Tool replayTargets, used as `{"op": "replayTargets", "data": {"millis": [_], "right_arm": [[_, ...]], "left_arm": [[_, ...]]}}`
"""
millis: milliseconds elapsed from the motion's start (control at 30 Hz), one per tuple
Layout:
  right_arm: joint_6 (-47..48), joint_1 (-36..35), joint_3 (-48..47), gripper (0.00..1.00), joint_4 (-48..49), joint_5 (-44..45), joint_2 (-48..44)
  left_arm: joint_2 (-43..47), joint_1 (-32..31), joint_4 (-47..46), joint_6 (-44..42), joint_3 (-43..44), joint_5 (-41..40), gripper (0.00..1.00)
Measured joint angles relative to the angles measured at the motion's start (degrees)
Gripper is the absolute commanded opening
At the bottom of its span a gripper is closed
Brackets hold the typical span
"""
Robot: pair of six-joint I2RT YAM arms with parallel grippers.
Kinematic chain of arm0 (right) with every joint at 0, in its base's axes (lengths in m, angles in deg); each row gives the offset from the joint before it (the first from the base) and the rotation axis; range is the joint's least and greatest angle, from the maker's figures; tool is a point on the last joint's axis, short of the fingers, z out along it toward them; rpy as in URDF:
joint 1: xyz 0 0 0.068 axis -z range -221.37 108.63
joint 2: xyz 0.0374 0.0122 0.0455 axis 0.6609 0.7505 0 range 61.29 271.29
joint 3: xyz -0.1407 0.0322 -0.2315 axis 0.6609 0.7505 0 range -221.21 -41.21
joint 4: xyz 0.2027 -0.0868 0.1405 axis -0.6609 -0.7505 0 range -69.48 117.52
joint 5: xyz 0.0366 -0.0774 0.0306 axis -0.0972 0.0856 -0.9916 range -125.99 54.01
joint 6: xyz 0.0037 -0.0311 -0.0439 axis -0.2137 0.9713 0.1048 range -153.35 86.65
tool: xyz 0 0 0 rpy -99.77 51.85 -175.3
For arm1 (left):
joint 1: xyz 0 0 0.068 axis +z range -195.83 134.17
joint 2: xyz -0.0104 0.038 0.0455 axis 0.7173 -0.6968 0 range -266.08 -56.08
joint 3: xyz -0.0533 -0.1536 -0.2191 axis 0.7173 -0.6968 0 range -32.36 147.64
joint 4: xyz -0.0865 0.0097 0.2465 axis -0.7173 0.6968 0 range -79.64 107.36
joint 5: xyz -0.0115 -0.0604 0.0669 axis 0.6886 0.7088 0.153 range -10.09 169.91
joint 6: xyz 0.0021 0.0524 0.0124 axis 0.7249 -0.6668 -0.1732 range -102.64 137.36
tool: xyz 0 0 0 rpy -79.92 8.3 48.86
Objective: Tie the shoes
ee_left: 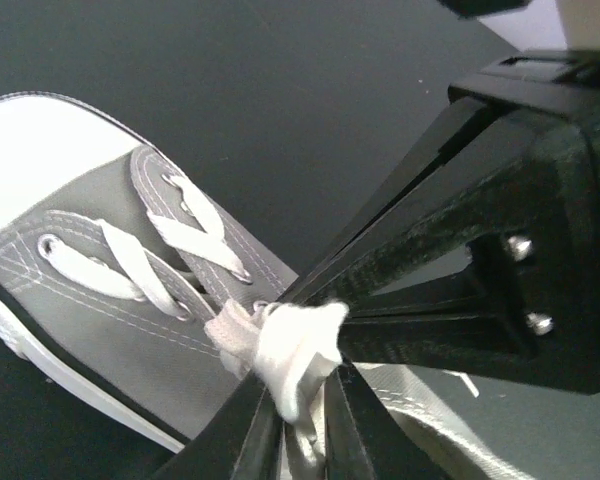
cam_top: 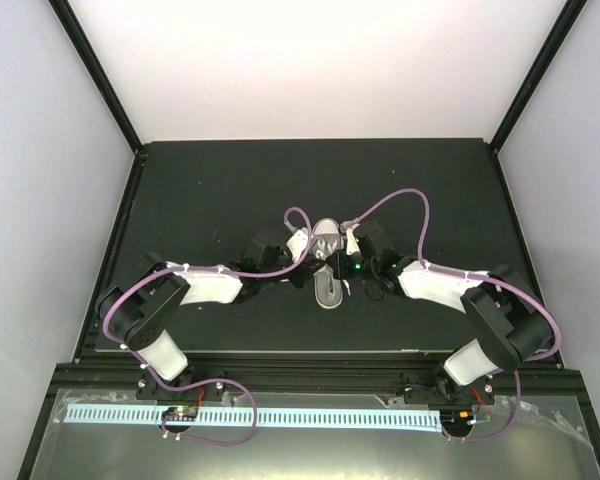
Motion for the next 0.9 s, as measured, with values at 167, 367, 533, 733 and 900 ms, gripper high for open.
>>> {"op": "replayTargets", "data": {"millis": [167, 367, 533, 733, 900], "right_arm": [[0.00, 0.00, 0.00, 0.02, 0.48, 0.02, 0.79], [0.00, 0.00, 0.02, 0.02, 0.70, 0.02, 0.76], [0.00, 0.00, 0.02, 0.02, 0.79, 0.02, 0.76], [0.00, 0.00, 0.04, 0.02, 0.79, 0.02, 0.76], [0.00, 0.00, 0.04, 0.01, 0.79, 0.04, 0.76]], "left_arm": [[1.79, 0.11, -0.04, 0.68, -1.79, 0.52, 0.37], [11.93, 0.92, 3.45, 1.03, -6.75, -0.31, 0.52], [18.56, 2.01, 7.87, 1.20, -6.23, -2.75, 0.56], [15.82, 2.69, 13.27, 1.55, -1.11, -3.15, 0.54], [12.31, 3.02, 15.21, 2.29, 0.94, -2.67, 0.52]]}}
